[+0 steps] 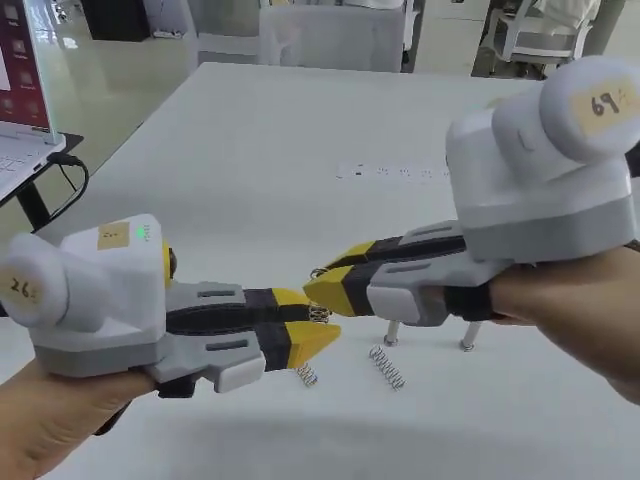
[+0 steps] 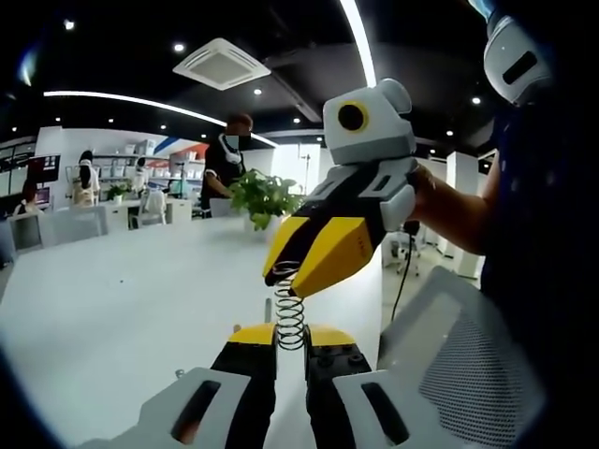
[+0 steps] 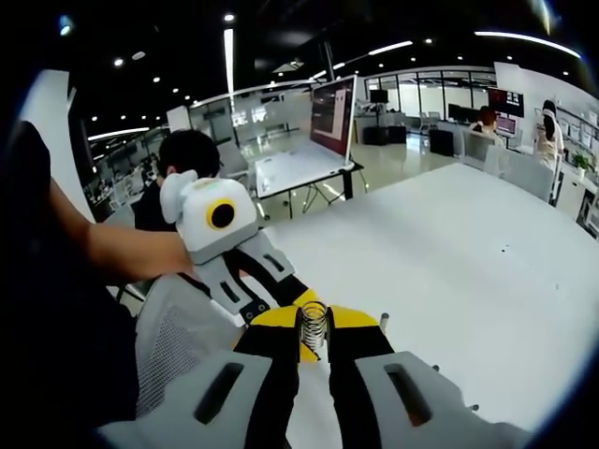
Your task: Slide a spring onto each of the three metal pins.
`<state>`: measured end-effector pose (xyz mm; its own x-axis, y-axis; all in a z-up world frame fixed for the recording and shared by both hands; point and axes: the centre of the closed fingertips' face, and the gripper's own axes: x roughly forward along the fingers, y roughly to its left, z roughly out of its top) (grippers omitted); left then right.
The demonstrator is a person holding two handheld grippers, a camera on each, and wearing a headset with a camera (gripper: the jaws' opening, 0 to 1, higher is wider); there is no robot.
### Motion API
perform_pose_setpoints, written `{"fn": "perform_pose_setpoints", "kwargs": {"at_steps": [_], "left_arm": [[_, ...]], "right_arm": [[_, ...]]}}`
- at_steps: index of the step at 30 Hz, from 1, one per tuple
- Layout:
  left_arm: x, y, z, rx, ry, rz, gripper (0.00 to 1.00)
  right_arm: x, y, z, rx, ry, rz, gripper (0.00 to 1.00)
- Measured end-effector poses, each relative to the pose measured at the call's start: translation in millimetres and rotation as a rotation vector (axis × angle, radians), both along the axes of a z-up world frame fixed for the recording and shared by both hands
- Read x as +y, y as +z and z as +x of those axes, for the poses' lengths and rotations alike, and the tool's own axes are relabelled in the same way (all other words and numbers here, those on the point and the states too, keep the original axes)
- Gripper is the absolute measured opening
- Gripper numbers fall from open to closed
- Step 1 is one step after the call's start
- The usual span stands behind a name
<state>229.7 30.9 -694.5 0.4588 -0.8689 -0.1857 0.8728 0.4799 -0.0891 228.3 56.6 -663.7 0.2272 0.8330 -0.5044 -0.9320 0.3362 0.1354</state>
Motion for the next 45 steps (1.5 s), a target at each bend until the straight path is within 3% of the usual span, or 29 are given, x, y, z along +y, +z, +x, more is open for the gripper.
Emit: {"fn": "perform_pose_setpoints", "kwargs": {"at_steps": [2, 8, 12, 16, 21, 36, 45], "left_arm": [[-1.0, -1.3, -1.4, -0.006, -0.008, 0.011, 0.03], [-8.0, -12.4, -7.4, -0.031, -0.050, 0.091, 0.02], [-14.4, -23.2, -14.1, -0.051, -0.097, 0.172, 0.02], [-20.0, -32.1, -22.8, -0.059, -0.141, 0.237, 0.02], [-23.8, -39.9, -29.7, -0.055, -0.174, 0.280, 0.02], [-25.4, -43.0, -34.8, -0.026, -0.197, 0.283, 0.02], [-26.2, -46.4, -37.4, -0.017, -0.209, 0.299, 0.02]], "right_arm": [[-1.7, -1.5, -2.3, -0.002, 0.018, -0.019, 0.08], [-12.7, -14.5, -11.8, -0.007, 0.107, -0.146, 0.08], [-18.6, -24.9, -20.5, -0.012, 0.185, -0.243, 0.08], [-24.4, -34.8, -30.0, 0.001, 0.268, -0.332, 0.08], [-27.0, -43.6, -39.0, 0.007, 0.335, -0.404, 0.08], [-25.8, -58.3, -44.3, 0.006, 0.416, -0.512, 0.09], [-27.5, -66.0, -46.1, 0.024, 0.437, -0.544, 0.09]]}}
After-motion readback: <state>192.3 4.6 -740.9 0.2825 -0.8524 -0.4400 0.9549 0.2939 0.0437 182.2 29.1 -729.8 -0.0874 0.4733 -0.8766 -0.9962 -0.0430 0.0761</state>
